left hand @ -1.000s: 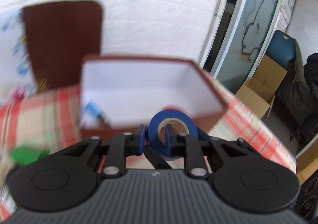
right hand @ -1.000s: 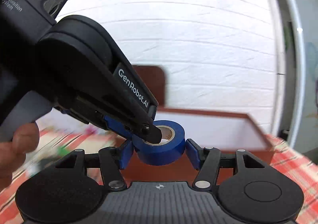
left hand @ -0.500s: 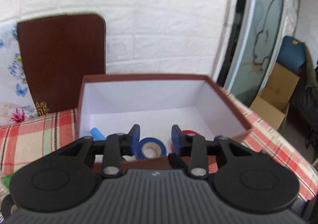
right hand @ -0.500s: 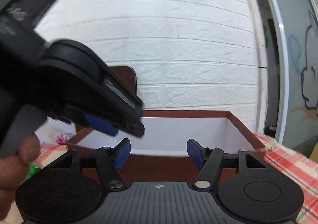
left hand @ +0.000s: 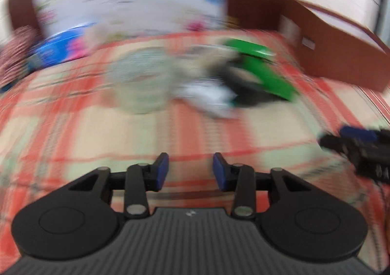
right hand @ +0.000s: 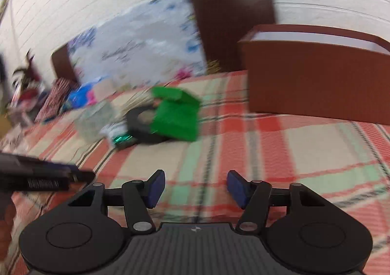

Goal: Organize objects
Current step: 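Grasp the green box on the table with the left gripper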

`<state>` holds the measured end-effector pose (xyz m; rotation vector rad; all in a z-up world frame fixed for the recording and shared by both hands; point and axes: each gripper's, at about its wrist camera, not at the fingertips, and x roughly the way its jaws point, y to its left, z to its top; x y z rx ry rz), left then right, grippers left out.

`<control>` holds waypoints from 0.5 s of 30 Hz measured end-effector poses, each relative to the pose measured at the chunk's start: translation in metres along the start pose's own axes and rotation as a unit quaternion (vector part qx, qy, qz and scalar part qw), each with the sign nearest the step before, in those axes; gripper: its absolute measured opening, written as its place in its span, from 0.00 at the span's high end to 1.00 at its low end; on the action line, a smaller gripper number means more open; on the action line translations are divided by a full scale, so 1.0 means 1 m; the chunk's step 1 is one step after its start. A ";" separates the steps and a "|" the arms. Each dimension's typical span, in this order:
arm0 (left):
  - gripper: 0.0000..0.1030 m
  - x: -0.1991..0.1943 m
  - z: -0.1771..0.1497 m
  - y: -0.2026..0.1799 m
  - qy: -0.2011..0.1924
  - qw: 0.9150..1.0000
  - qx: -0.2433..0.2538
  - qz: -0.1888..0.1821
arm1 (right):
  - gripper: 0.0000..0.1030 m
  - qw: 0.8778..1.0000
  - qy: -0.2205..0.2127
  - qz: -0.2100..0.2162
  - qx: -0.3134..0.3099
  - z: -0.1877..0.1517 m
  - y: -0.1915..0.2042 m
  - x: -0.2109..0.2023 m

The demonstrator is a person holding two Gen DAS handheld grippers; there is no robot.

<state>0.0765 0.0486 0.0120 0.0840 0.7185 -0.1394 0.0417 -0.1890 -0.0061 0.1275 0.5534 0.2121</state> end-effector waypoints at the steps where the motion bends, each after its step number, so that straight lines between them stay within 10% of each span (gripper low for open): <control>1: 0.51 0.003 -0.003 0.016 -0.010 1.000 -0.013 0.021 | 0.44 1.000 0.003 0.002 -0.019 0.006 0.008 0.005; 6: 0.39 0.009 -0.020 0.072 -0.075 0.992 -0.096 -0.020 | 0.45 0.999 -0.023 -0.010 -0.039 0.025 0.025 0.029; 15: 0.29 0.012 -0.021 0.068 -0.081 0.993 -0.082 -0.030 | 0.42 0.997 -0.013 0.006 0.073 0.051 -0.007 0.076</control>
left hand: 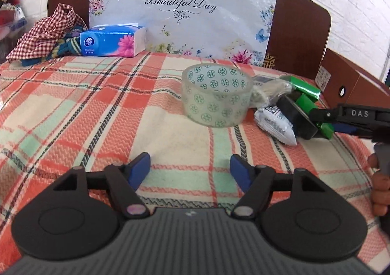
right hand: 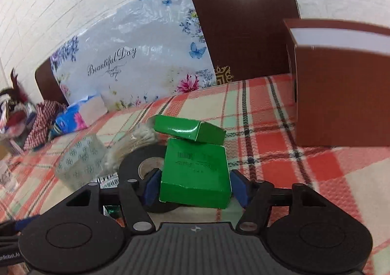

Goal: Organize objects
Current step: 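Grasp the green box on the table with the left gripper, then lower the green box into the brown box and open the left gripper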

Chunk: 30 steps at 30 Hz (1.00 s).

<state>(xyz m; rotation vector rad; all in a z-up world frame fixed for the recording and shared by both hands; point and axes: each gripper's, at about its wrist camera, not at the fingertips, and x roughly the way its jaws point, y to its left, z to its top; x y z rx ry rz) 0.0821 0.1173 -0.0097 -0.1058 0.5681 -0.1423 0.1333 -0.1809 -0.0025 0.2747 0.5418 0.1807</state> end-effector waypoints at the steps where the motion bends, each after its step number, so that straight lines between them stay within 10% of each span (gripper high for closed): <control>1: 0.29 -0.001 -0.002 0.001 -0.001 1.000 -0.001 -0.002 | 0.42 1.000 0.004 0.001 0.004 0.002 0.000 0.001; 18: 0.29 -0.010 -0.003 -0.031 0.031 0.997 0.044 0.049 | 0.40 0.989 0.026 -0.042 -0.141 -0.089 0.019 -0.128; 25: 0.39 -0.033 0.013 -0.099 0.153 0.980 -0.046 -0.120 | 0.33 0.992 0.026 -0.034 -0.121 -0.090 0.012 -0.127; 30: 0.44 -0.006 0.007 -0.150 0.224 0.963 -0.034 -0.148 | 0.33 0.992 0.024 -0.029 -0.121 -0.091 0.012 -0.125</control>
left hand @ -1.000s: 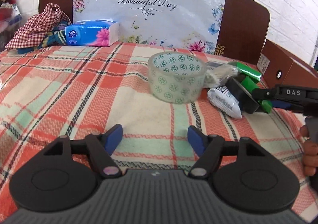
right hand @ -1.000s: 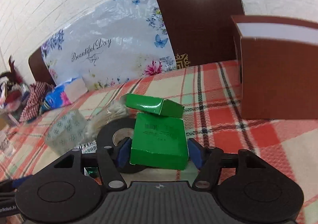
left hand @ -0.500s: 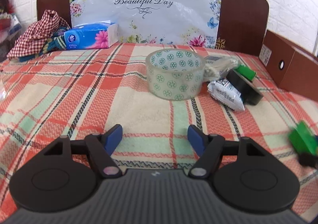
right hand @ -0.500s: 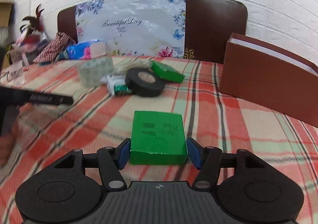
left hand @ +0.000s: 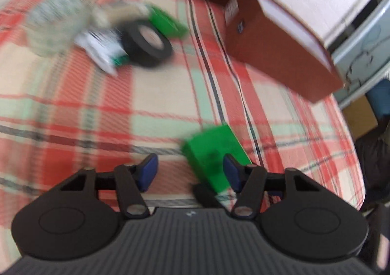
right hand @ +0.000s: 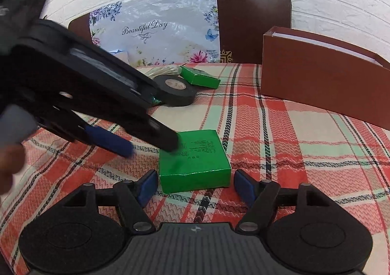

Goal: Organize objects
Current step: 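Lower the green box into the brown box and open the left gripper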

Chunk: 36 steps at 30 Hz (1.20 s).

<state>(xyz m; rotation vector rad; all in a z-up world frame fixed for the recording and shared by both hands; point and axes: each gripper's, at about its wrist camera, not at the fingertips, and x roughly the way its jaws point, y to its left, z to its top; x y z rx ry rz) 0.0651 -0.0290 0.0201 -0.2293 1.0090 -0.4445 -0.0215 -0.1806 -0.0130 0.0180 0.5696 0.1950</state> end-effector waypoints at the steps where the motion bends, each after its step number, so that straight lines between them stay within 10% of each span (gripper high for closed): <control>1: 0.48 0.003 0.000 -0.006 -0.011 1.000 0.009 0.003 | 0.41 1.000 -0.001 -0.001 0.002 0.000 -0.001 0.000; 9: 0.61 -0.004 0.035 -0.050 -0.016 0.998 0.039 -0.036 | 0.42 0.996 -0.073 -0.028 0.051 0.011 -0.024 -0.022; 19: 0.61 -0.007 0.150 -0.193 -0.117 0.975 0.162 -0.093 | 0.42 0.966 -0.225 -0.122 0.047 0.122 -0.126 -0.032; 30: 0.60 0.112 0.179 -0.224 -0.078 0.981 0.162 -0.067 | 0.39 0.968 -0.161 -0.188 0.042 0.133 -0.209 0.051; 36: 0.56 0.080 0.157 -0.204 -0.117 0.973 0.186 -0.073 | 0.38 0.960 -0.211 -0.174 0.065 0.109 -0.197 0.019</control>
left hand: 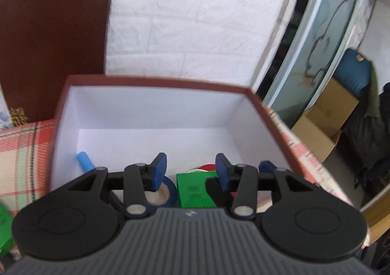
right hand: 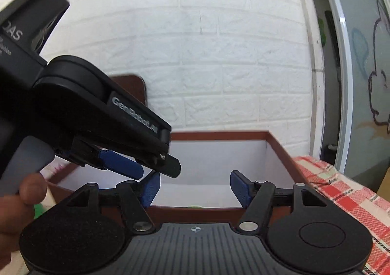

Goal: Organize objects
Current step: 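Lower the green box into the brown box and open the left gripper, then reach to the black tape roll and grasp its rim with the left gripper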

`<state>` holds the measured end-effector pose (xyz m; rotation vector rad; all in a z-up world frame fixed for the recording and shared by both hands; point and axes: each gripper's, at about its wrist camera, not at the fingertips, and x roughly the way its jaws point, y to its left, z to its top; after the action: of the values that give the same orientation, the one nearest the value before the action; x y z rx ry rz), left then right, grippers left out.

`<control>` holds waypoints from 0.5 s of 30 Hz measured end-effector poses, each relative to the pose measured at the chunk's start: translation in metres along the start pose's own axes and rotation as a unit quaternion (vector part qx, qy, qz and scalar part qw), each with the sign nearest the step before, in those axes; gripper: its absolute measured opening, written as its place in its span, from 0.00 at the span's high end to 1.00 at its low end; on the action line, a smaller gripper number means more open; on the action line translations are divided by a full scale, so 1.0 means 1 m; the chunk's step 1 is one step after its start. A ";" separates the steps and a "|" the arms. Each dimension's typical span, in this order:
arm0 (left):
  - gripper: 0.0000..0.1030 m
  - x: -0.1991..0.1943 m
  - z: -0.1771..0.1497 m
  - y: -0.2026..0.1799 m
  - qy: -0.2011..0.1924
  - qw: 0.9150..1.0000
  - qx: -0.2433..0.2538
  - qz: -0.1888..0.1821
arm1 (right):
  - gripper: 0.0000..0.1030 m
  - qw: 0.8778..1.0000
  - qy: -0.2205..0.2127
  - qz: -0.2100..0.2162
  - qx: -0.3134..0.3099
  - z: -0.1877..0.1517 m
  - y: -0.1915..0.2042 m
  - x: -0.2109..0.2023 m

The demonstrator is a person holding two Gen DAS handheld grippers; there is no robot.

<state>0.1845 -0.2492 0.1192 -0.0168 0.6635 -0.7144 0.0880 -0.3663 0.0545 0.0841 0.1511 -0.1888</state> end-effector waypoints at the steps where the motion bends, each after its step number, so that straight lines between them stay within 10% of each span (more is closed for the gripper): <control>1: 0.56 -0.019 -0.005 -0.001 -0.021 1.000 0.009 0.000 | 0.36 1.000 -0.013 0.006 0.002 0.000 0.004 -0.014; 6: 0.54 -0.089 -0.044 0.011 -0.072 0.997 0.041 0.006 | 0.36 0.995 0.030 0.072 0.067 -0.016 0.029 -0.060; 15: 0.54 -0.149 -0.168 0.132 0.035 0.980 -0.052 0.190 | 0.40 0.965 0.201 0.162 0.045 -0.081 0.121 -0.082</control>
<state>0.0846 -0.0222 0.0377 0.0388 0.7459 -0.3134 0.0204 -0.2253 -0.0040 0.2368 0.5308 0.1523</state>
